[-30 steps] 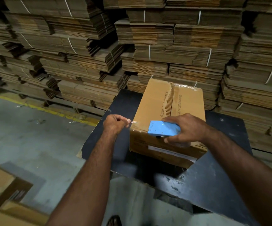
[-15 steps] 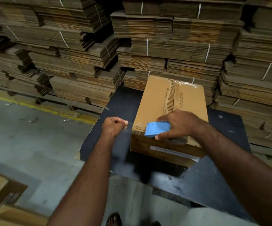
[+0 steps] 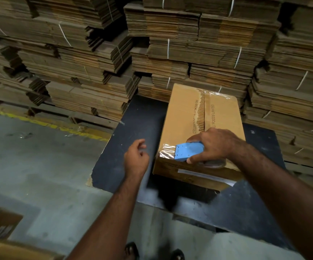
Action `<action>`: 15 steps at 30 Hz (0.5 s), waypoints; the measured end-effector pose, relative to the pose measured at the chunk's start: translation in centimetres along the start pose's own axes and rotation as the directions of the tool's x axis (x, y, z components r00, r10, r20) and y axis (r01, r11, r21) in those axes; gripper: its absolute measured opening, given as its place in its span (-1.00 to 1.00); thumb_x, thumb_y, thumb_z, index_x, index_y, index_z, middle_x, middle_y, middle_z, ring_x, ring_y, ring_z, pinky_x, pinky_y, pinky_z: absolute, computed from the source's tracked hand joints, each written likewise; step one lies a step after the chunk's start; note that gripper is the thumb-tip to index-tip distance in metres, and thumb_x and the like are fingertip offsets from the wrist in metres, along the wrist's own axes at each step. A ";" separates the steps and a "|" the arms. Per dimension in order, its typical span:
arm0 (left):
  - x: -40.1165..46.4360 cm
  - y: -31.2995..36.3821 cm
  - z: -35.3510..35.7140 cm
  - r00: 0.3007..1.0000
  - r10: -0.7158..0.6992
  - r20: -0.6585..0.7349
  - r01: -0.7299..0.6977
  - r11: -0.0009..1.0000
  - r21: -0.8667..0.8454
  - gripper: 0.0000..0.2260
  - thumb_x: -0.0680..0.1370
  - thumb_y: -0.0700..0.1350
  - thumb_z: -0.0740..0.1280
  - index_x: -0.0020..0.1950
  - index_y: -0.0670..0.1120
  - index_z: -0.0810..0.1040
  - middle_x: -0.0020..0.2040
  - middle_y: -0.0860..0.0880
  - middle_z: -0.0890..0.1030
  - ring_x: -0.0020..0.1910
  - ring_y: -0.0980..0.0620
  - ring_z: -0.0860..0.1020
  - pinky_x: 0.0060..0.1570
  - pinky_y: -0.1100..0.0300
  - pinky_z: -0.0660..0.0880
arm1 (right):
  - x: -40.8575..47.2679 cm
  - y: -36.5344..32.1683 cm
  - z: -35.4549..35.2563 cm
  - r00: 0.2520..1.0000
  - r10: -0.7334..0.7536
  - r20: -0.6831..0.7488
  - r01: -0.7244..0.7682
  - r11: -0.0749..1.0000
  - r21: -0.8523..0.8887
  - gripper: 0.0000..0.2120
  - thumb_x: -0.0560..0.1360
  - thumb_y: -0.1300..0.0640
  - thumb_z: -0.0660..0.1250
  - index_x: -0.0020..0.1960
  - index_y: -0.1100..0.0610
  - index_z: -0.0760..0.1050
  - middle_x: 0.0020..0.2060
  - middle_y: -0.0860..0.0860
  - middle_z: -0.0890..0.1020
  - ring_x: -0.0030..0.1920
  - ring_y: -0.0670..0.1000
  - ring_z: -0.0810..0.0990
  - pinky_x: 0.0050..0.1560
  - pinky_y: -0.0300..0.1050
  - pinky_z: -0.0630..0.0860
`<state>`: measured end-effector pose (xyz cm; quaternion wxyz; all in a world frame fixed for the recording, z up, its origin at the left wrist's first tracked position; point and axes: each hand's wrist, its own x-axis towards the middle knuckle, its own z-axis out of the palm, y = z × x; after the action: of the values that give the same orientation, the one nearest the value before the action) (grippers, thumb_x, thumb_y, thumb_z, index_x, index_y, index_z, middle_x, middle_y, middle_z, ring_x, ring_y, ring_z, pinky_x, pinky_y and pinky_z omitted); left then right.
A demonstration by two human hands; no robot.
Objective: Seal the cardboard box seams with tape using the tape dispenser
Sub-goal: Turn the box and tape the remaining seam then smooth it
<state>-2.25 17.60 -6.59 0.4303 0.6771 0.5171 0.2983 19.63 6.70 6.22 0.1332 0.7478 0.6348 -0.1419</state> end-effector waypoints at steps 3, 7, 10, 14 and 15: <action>-1.7 1.7 1.0 0.966 0.067 0.248 0.035 0.923 -0.382 -0.42 0.50 -0.22 0.22 0.54 -0.08 0.35 0.39 0.07 0.48 0.33 0.15 0.49 0.30 0.21 0.44 | 0.2 0.1 0.0 1.000 0.013 0.023 -0.013 1.000 0.014 -0.22 0.26 -0.59 0.21 0.36 -0.21 0.42 -0.03 -0.17 0.57 -0.05 -0.07 0.51 -0.08 -0.06 0.55; -2.2 1.0 2.2 0.836 0.028 0.549 0.117 0.967 -0.228 -0.20 0.47 -0.10 0.24 0.64 0.12 -0.08 0.54 0.00 0.30 0.32 0.09 0.44 0.16 0.28 0.43 | 0.3 0.0 -0.2 0.999 0.025 0.047 -0.026 1.000 0.009 -0.23 0.27 -0.58 0.22 0.36 -0.22 0.42 -0.02 -0.18 0.56 -0.04 -0.07 0.50 -0.07 -0.05 0.54; -1.5 -1.5 1.1 0.818 0.198 0.540 -0.270 0.961 0.056 -0.08 0.48 -0.10 0.34 0.63 0.01 -0.25 0.65 -0.09 -0.04 0.61 -0.06 0.04 0.53 0.06 0.13 | 0.2 -0.1 -0.1 0.998 0.037 0.060 -0.037 0.999 0.006 -0.24 0.29 -0.57 0.22 0.38 -0.24 0.39 -0.01 -0.14 0.57 -0.03 -0.06 0.51 -0.04 -0.01 0.56; -1.3 -1.4 1.4 0.655 0.626 0.423 -0.729 0.671 0.136 -0.26 0.46 -0.15 0.29 0.62 -0.13 0.12 0.62 -0.08 0.16 0.61 0.00 0.07 0.57 -0.01 0.09 | 0.1 -0.3 -0.1 0.998 0.044 0.053 -0.042 0.998 -0.037 -0.21 0.32 -0.57 0.22 0.47 -0.29 0.23 0.05 -0.12 0.57 -0.03 -0.06 0.50 -0.05 -0.07 0.52; -1.0 -1.3 2.0 0.619 0.678 0.397 -0.776 0.607 0.172 -0.36 0.47 -0.18 0.28 0.56 -0.18 0.28 0.57 -0.12 0.30 0.57 -0.05 0.21 0.52 -0.09 0.22 | 0.1 -0.4 -0.2 0.998 0.037 0.047 -0.036 0.999 -0.033 -0.22 0.33 -0.55 0.23 0.47 -0.32 0.18 0.05 -0.12 0.57 -0.05 -0.06 0.49 -0.07 -0.09 0.49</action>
<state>-1.43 16.20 -8.63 0.2219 0.9265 0.1652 0.2552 19.31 6.90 6.33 0.1629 0.7534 0.6199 -0.1467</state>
